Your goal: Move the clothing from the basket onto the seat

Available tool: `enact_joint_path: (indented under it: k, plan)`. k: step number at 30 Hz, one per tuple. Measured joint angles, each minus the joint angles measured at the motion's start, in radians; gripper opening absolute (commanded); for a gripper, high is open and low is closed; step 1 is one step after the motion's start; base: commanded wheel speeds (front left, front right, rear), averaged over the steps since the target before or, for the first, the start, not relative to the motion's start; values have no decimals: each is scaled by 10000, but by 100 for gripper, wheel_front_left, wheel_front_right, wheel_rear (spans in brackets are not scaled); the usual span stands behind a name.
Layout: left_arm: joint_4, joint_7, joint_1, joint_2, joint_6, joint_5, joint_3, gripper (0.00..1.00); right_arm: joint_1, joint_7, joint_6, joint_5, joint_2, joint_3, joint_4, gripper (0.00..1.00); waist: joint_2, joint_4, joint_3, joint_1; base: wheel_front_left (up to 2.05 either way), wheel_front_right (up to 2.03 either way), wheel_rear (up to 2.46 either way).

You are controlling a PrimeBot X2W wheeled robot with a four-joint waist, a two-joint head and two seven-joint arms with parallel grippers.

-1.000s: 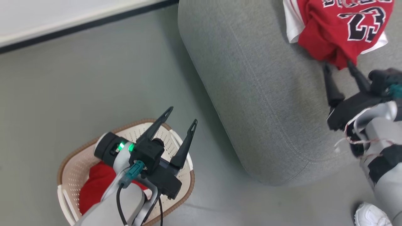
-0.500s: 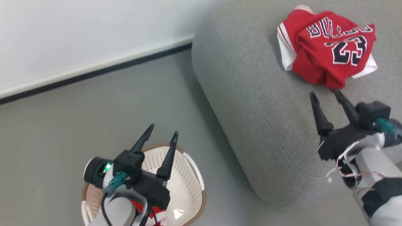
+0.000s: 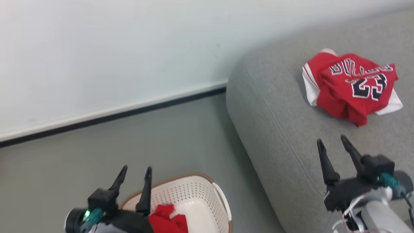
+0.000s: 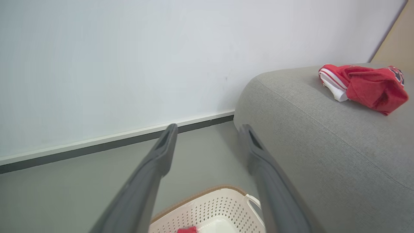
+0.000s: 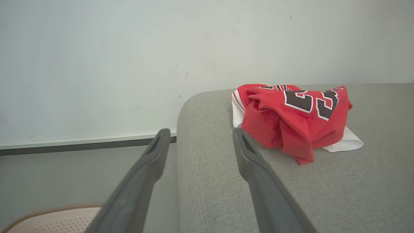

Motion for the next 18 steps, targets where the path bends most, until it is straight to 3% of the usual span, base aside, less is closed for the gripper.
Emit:
enact_joint_path:
  k: [7,18]
  plan:
    - [-374,0,1364,-69,0,144,1120,100,1436,-6,-510,-81,102,-104,-1135,100,0,546,-789,0,0,0,0]
    - [-1244,0,2369,-309,0,798,2127,100,2738,-8,-809,-278,138,-395,-2656,100,-1,1194,-1248,0,0,0,0]
